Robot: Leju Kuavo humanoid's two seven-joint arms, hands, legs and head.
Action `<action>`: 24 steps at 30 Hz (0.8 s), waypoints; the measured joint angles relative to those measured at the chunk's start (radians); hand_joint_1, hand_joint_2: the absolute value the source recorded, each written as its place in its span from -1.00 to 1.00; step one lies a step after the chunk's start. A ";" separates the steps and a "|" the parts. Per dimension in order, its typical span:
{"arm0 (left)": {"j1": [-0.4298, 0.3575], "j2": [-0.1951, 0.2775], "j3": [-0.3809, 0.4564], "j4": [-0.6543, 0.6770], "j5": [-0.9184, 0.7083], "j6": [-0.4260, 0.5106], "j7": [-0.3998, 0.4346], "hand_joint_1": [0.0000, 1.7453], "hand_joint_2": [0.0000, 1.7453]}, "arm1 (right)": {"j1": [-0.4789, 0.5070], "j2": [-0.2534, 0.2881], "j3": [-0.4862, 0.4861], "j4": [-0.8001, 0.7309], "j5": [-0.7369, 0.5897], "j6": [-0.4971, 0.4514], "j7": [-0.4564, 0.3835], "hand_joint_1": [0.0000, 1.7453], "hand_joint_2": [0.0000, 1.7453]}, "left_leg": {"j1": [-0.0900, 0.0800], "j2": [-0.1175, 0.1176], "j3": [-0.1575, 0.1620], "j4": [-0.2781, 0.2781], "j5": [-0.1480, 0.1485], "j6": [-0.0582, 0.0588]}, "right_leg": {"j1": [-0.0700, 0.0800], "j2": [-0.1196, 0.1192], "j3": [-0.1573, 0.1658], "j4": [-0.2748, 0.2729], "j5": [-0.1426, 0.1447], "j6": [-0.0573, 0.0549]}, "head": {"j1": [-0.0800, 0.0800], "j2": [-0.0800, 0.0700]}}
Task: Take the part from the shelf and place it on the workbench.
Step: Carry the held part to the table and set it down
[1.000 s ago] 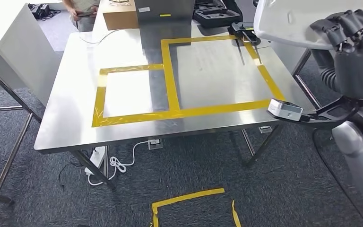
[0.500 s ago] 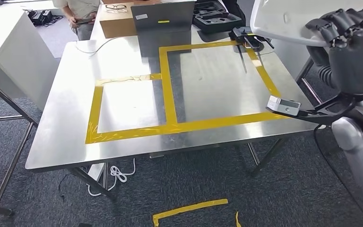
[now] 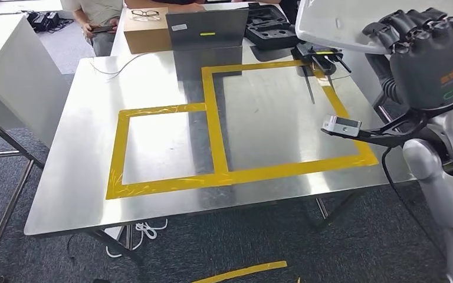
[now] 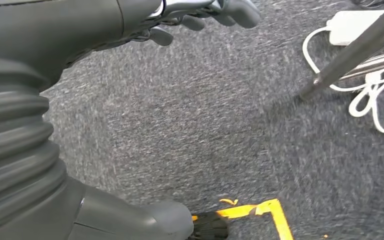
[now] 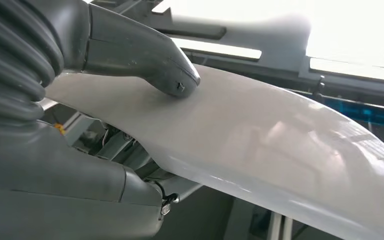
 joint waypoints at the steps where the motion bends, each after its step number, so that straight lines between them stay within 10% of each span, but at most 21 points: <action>1: -0.001 -0.001 0.002 0.000 -0.001 0.000 0.000 -1.00 1.00 | -0.016 0.006 0.008 0.017 0.003 0.003 -0.001 1.00 1.00 | 0.001 0.000 0.007 -0.002 -0.006 0.004 | -0.001 -0.002 -0.036 0.058 -0.017 0.005 | 0.001 0.000; 5: -0.001 -0.005 0.007 0.000 -0.004 0.000 0.002 -1.00 1.00 | -0.047 0.031 0.046 0.081 0.021 0.011 0.003 1.00 1.00 | 0.001 -0.004 0.037 -0.002 -0.035 0.007 | -0.003 -0.002 -0.172 0.212 -0.064 0.013 | 0.002 0.000; 11: -0.001 -0.010 0.010 0.000 -0.002 0.000 0.002 -1.00 1.00 | -0.070 0.043 0.066 0.113 0.022 0.012 0.003 1.00 1.00 | 0.001 -0.008 0.069 -0.001 -0.061 0.001 | -0.003 -0.002 -0.147 0.065 0.054 0.006 | 0.002 0.000; 15: 0.002 -0.016 0.030 0.002 0.004 -0.003 0.003 -1.00 1.00 | -0.096 0.053 0.102 0.187 0.003 0.011 0.006 1.00 1.00 | -0.002 -0.007 0.090 0.016 -0.093 -0.033 | 0.005 -0.004 -0.089 -0.073 0.109 -0.032 | 0.004 0.000; 20: 0.002 -0.019 0.045 0.002 0.008 -0.004 0.005 -1.00 1.00 | -0.142 0.066 0.147 0.294 -0.037 0.028 -0.016 1.00 1.00 | 0.003 -0.002 -0.063 0.260 -0.174 -0.055 | 0.004 -0.001 -0.048 -0.078 0.078 -0.052 | 0.001 0.000; 22: 0.005 -0.019 0.048 0.002 0.001 -0.005 0.005 -1.00 1.00 | -0.157 0.077 0.164 0.344 -0.050 0.032 -0.023 1.00 1.00 | 0.003 -0.001 -0.093 0.253 -0.128 -0.055 | 0.004 0.001 -0.027 -0.078 0.062 -0.051 | 0.001 0.000; 24: 0.006 -0.019 0.049 0.003 -0.006 -0.005 0.005 -1.00 1.00 | -0.183 0.093 0.180 0.402 -0.064 0.030 -0.026 1.00 1.00 | 0.002 -0.001 -0.067 0.129 -0.022 -0.048 | 0.004 0.002 -0.003 -0.078 0.043 -0.047 | 0.001 0.000</action>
